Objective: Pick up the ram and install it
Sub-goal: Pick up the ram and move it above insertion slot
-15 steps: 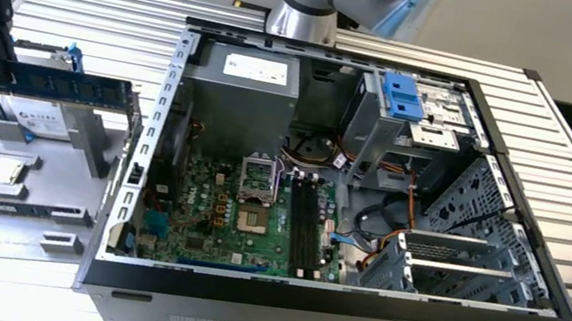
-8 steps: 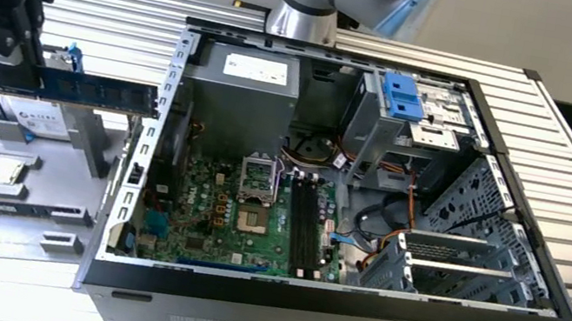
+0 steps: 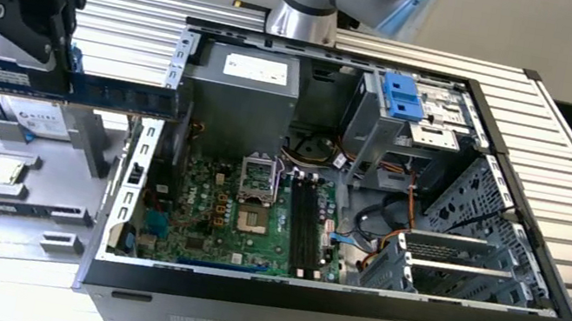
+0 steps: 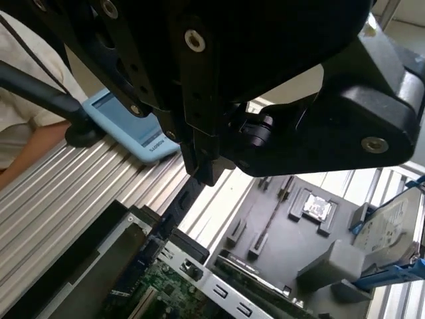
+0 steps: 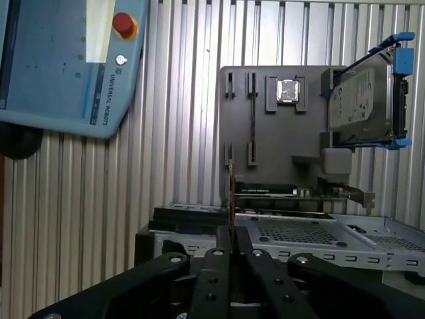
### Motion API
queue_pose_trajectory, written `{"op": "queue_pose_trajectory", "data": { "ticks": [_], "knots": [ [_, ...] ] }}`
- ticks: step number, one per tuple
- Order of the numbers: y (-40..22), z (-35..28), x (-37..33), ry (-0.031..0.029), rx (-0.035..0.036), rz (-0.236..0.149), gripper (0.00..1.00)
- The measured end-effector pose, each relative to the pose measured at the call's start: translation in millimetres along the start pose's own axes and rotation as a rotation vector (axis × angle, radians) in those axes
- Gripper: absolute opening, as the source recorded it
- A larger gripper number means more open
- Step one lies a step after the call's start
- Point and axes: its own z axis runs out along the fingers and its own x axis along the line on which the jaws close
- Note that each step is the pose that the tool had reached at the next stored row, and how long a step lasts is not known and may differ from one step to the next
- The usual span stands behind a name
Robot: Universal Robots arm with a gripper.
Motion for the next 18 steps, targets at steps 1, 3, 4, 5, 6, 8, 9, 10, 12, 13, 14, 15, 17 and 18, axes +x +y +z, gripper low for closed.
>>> {"op": "queue_pose_trajectory", "data": {
  "ticks": [1,3,4,5,6,8,9,10,12,13,14,15,17,18],
  "knots": [
    [-2.4,-0.1,0.1,-0.0001,-0.0004,0.000,0.00],
    [-7.2,-0.5,0.2,0.0000,-0.0014,0.000,0.00],
    [-9.5,-0.7,0.3,0.0000,-0.0018,0.000,0.00],
    [-11.9,-0.8,0.4,-0.0001,-0.0022,0.000,0.00],
    [-14.1,-0.9,0.4,-0.0001,-0.0025,0.000,0.00],
    [-18.6,-1.2,0.6,-0.0001,-0.0033,0.000,0.00],
    [-20.9,-1.4,0.7,-0.0001,-0.0036,0.000,0.00],
    [-23.2,-1.6,0.8,-0.0001,-0.0041,0.000,0.00],
    [-27.7,-1.9,0.9,-0.0001,-0.0047,0.000,0.00],
    [-30.2,-2.0,1.0,-0.0001,-0.0052,0.000,0.00],
    [-33.0,-2.2,1.1,-0.0002,-0.0057,0.000,0.00],
    [-35.9,-2.4,1.2,-0.0002,-0.0062,0.000,0.00],
    [-42.2,-2.8,1.4,-0.0002,-0.0074,0.000,0.00],
    [-45.3,-3.0,1.5,-0.0003,-0.0080,0.000,0.00]
  ]
}}
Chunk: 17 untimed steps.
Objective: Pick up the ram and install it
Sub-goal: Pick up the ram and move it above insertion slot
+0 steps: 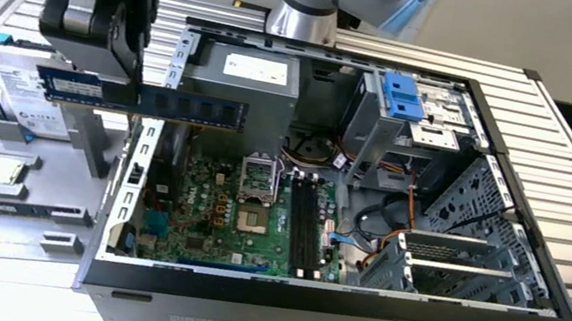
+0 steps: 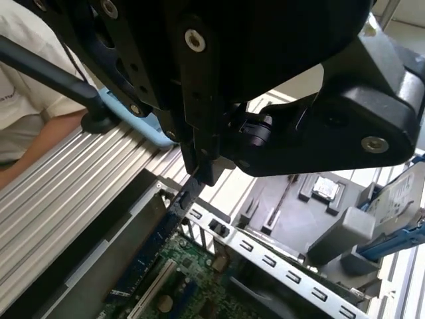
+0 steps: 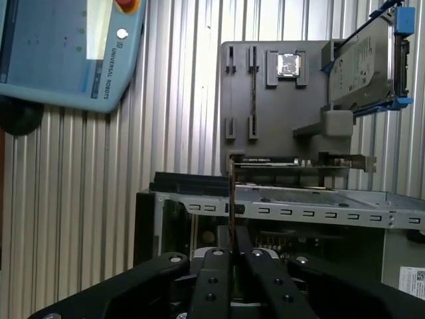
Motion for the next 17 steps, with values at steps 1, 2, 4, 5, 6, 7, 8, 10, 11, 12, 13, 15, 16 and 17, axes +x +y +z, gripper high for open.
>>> {"op": "queue_pose_trajectory", "data": {
  "ticks": [1,2,4,5,6,7,8,10,11,12,13,15,16,17],
  "knots": [
    [-3.2,-0.3,0.1,0.0000,-0.0007,0.000,0.00],
    [-6.5,-0.5,0.2,0.0000,-0.0014,0.000,0.00],
    [-14.0,-1.1,0.4,0.0000,-0.0026,0.000,0.00],
    [-18.4,-1.4,0.6,0.0000,-0.0031,0.000,0.00],
    [-23.3,-1.8,0.8,-0.0001,-0.0035,0.000,0.00],
    [-27.7,-2.1,0.9,-0.0001,-0.0038,0.000,0.00],
    [-32.1,-2.4,1.1,0.0000,-0.0040,-0.001,0.00],
    [-40.9,-3.1,1.4,-0.0001,-0.0039,-0.003,0.00],
    [-44.8,-3.4,1.5,0.0000,-0.0039,-0.005,0.00],
    [-48.3,-3.6,1.6,0.0001,-0.0038,-0.007,0.00],
    [-51.7,-3.9,1.7,0.0002,-0.0038,-0.009,0.00],
    [-57.9,-4.3,1.9,0.0006,-0.0035,-0.014,0.00],
    [-60.6,-4.5,2.0,0.0008,-0.0035,-0.016,0.00],
    [-63.3,-4.8,2.1,0.0010,-0.0034,-0.019,0.00]
  ]
}}
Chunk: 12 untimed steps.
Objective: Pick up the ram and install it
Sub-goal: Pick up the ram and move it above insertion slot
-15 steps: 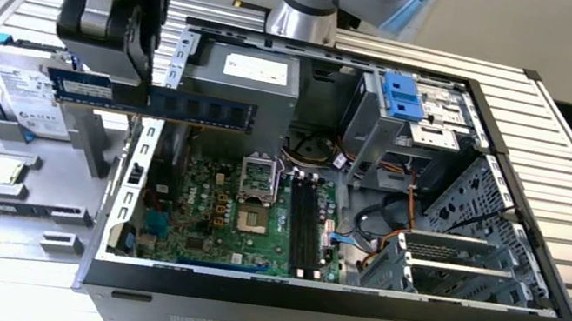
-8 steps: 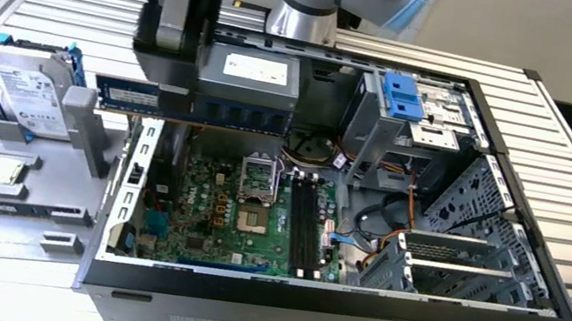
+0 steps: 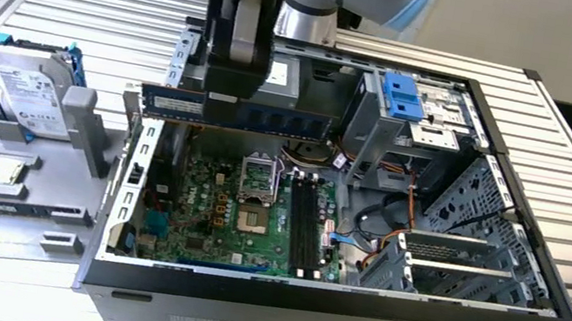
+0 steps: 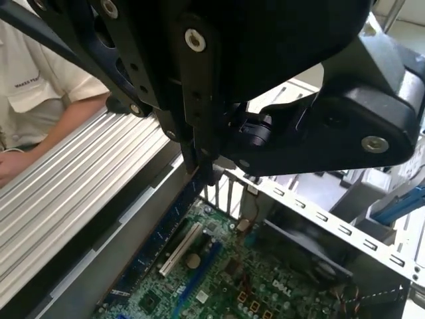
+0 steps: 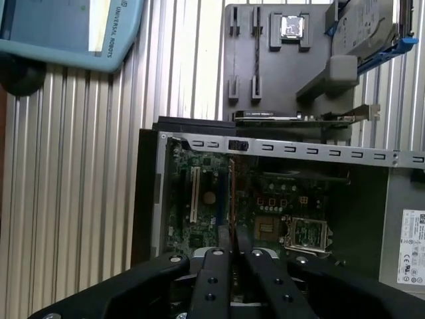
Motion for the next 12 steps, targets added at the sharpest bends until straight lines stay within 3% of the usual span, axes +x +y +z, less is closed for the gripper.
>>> {"op": "queue_pose_trajectory", "data": {
  "ticks": [12],
  "knots": [
    [-34.5,-2.6,1.8,0.0026,0.0012,-0.033,0.00]
  ]
}}
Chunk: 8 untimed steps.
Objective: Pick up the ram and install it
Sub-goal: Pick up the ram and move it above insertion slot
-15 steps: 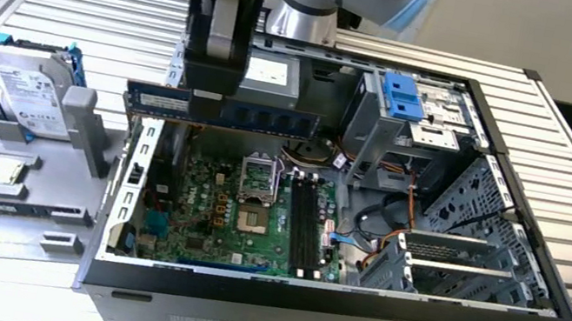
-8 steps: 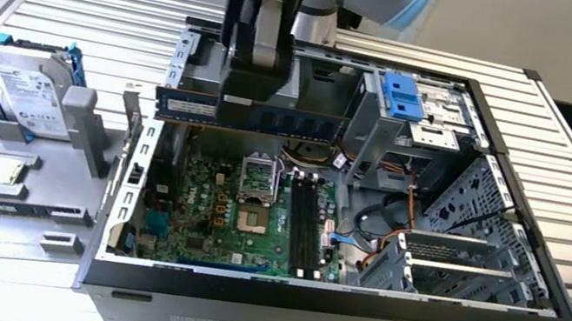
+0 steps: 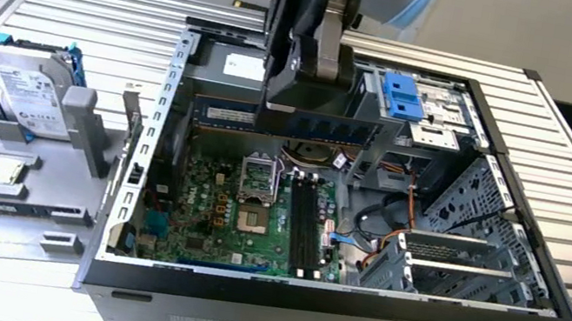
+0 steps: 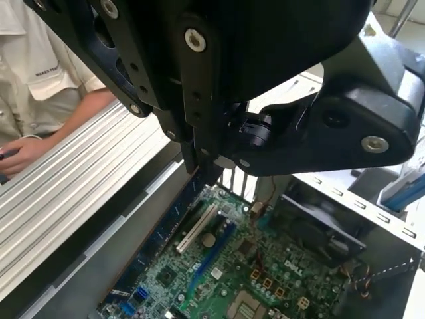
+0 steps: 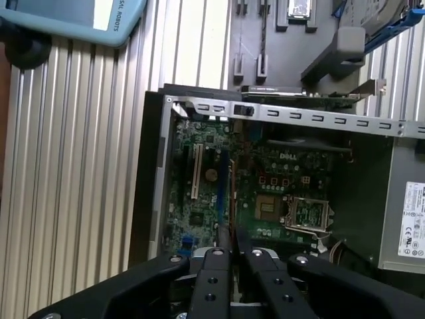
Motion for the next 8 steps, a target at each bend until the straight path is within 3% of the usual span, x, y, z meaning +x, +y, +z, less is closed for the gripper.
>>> {"op": "queue_pose_trajectory", "data": {
  "ticks": [8],
  "knots": [
    [-18.7,-1.2,1.6,0.0020,0.0009,-0.025,0.00]
  ]
}}
